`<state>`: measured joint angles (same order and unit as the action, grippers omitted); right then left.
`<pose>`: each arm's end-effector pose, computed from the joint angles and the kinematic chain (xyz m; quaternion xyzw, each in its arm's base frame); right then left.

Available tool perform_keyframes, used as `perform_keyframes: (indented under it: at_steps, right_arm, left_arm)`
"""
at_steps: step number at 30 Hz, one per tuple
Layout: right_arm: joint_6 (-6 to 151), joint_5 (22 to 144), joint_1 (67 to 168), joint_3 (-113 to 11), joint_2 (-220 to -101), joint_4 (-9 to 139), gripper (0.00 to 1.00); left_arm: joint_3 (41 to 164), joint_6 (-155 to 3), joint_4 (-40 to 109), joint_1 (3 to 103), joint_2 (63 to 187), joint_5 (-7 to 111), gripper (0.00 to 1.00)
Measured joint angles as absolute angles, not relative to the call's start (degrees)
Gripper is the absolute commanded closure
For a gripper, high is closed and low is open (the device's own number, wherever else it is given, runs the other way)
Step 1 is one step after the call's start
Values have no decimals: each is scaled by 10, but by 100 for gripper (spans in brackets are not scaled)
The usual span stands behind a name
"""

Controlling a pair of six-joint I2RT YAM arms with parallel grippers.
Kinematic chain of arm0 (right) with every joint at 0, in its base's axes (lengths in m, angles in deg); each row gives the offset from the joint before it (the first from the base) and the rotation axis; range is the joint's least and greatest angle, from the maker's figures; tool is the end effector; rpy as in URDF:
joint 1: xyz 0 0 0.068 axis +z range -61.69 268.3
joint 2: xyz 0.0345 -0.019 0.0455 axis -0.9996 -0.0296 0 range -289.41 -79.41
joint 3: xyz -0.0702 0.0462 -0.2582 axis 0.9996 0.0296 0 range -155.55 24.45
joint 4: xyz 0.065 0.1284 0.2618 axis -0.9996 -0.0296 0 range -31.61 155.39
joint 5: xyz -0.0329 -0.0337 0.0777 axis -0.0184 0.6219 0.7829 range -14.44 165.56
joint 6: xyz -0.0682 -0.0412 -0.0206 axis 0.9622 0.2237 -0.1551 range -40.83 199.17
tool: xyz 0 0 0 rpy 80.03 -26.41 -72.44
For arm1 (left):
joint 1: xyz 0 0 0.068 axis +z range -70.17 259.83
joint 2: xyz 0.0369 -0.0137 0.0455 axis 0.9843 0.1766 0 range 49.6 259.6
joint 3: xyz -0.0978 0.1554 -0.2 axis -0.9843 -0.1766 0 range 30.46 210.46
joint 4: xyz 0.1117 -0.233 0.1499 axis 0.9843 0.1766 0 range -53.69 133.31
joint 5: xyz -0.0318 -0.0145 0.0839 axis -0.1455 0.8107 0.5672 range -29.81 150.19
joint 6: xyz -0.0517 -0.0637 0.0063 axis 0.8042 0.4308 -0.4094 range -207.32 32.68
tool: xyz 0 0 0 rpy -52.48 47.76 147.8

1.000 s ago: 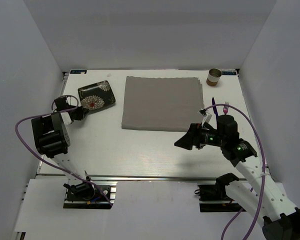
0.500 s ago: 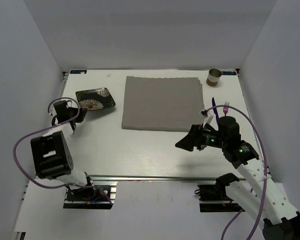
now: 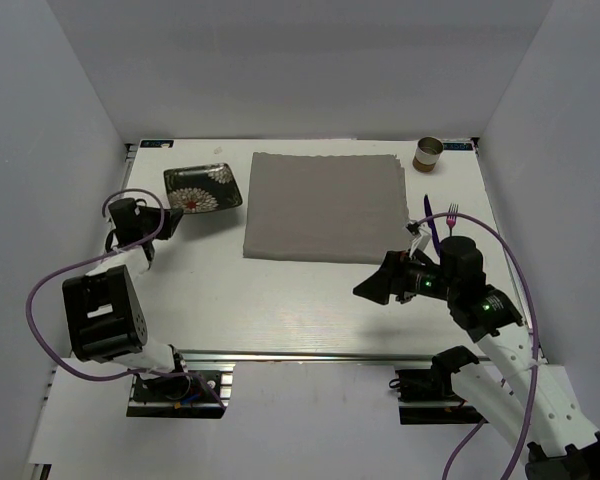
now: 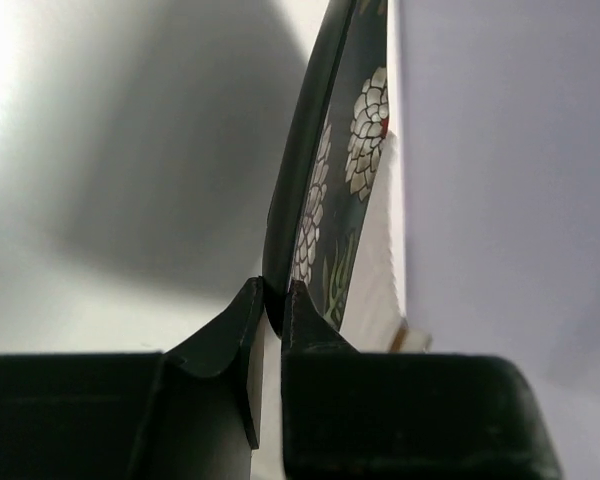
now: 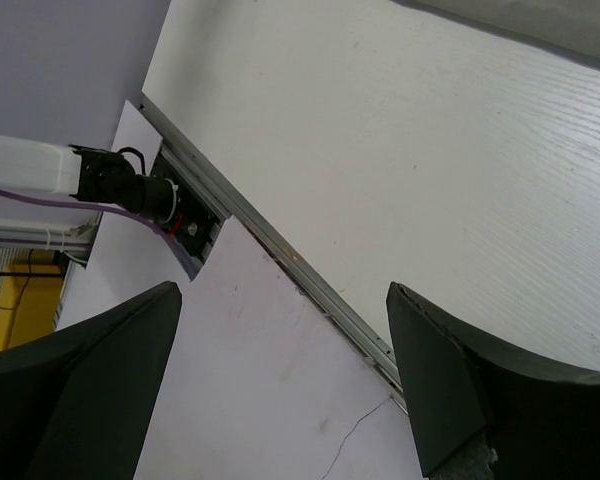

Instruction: Set the dinner table for one person

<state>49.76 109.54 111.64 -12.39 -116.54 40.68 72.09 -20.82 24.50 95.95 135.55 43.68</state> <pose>0.1827 0.1224 0.2743 -0.1140 0.8138 0.4490 0.3509 0.3583 0.0824 0.1429 -0.5210 0.6974 -0.3164 0.3771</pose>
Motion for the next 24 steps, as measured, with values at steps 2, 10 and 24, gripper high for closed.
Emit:
perform_keyframes:
  at_steps: [2,10,24]
  right_arm:
    - [498,1087,1116,-124,-1161,401,11]
    - [503,1058,1116,-130,-1161,383,11]
    - [552,984,1116,-211,-1166,315,11]
  left_arm:
    - [721,-205,219,943,1355,417,100]
    - [727,-201,144,836,1360,392,100]
    - [795,-141,64,611,1534,476,100]
